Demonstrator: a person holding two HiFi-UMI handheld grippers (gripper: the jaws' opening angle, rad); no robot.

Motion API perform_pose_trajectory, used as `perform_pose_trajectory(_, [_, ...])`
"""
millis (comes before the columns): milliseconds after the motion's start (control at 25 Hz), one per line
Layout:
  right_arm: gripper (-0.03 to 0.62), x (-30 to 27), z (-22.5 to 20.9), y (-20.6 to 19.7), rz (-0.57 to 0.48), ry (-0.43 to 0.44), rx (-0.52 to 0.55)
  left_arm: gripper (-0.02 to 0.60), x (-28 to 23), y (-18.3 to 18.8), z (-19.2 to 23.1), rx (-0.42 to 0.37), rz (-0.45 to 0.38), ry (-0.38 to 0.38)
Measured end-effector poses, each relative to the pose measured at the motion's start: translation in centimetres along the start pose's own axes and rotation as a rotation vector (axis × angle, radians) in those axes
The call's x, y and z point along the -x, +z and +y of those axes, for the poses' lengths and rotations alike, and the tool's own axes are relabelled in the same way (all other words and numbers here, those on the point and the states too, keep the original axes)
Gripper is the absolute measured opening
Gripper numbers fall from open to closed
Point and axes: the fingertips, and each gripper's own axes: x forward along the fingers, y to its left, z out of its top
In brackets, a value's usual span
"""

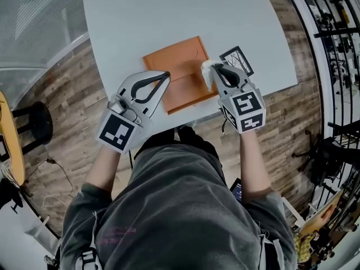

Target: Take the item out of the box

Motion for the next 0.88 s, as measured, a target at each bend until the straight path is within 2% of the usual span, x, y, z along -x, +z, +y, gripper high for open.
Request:
perform_pose_trajectory(320, [0.005, 2.1, -1.3, 2.8, -0.071, -0.033, 0.011, 0.003, -0.7, 2.4, 0.4, -0.041, -0.031, 0.005])
perform_pose_trajectory(880, [0.005, 4.9, -4.4, 6.5, -0.190, -0.101, 0.034, 0.003, -3.1, 4.4, 1.5, -0.094, -0.049, -0.009])
